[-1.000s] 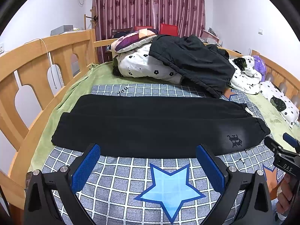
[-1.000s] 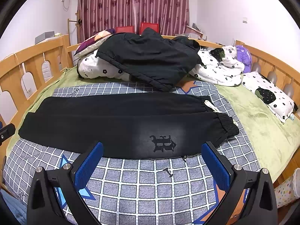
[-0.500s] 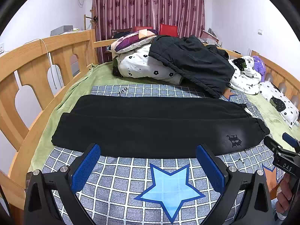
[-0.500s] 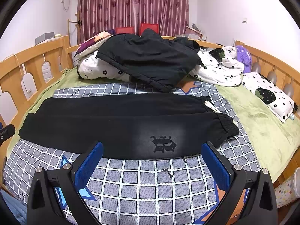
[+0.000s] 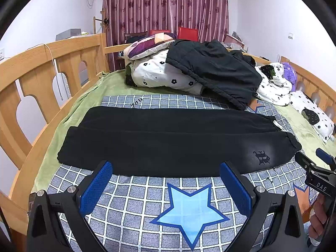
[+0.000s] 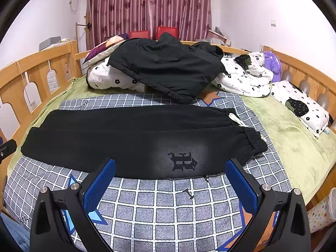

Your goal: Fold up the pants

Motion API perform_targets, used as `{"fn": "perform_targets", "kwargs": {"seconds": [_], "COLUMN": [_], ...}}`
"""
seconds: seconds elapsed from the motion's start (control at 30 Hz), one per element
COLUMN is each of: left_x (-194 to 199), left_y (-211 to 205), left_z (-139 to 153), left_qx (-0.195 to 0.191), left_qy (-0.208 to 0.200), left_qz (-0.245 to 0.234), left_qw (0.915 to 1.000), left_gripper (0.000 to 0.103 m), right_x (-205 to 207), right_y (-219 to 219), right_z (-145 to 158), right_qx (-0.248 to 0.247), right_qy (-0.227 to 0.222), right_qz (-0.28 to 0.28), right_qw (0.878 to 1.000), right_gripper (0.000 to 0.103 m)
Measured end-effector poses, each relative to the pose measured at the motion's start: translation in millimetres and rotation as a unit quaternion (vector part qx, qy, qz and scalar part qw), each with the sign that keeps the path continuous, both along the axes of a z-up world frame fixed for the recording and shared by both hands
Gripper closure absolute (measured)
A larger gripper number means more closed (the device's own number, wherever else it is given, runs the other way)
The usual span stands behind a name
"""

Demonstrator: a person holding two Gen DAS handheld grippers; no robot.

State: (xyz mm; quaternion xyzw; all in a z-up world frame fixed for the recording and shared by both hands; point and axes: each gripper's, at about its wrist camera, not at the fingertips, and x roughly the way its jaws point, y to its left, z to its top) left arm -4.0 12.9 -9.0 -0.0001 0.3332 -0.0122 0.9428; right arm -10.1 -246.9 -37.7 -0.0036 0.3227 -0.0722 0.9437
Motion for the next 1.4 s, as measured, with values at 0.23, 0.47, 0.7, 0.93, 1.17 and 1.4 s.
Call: {"fn": "perform_targets", "kwargs": {"seconds": [0.23, 0.47, 0.7, 0.93, 1.17, 1.4], "left_x": [0, 0, -1, 4, 29, 52], "left_y": [0, -1, -1, 6, 34, 82], "left_z": [0, 1, 1, -6, -59, -118], "left_qx": [-0.001, 0.001, 0.002, -0.005, 0.013, -0.069], "left_qy": [0.000, 0.000, -0.001, 0.001, 0.050, 0.090], "left_qz": [0.000, 0.000, 0.000, 0.005, 0.060, 0.057], "left_qw": [1.0000, 1.0000, 1.0000, 1.0000, 0.9968, 0.9919], "left_gripper": [0.000, 0.000, 0.000, 0.000, 0.000, 0.001], "right_x": [0, 0, 0, 2, 7, 21], "right_y": [0, 0, 1, -3, -32, -77], "right_z": [0, 0, 3, -3, -31, -77], "right_qx": [0.000, 0.000, -0.004, -0.006, -0.032, 0.036], "right_qy": [0.000, -0.001, -0.003, -0.001, -0.005, 0.037], "right_qz": [0.000, 0.000, 0.000, 0.001, -0.019, -0.005], "right_qw": [1.000, 1.000, 1.000, 1.000, 0.999, 0.999], "right_gripper": [0.000, 0.000, 0.000, 0.000, 0.001, 0.010]}}
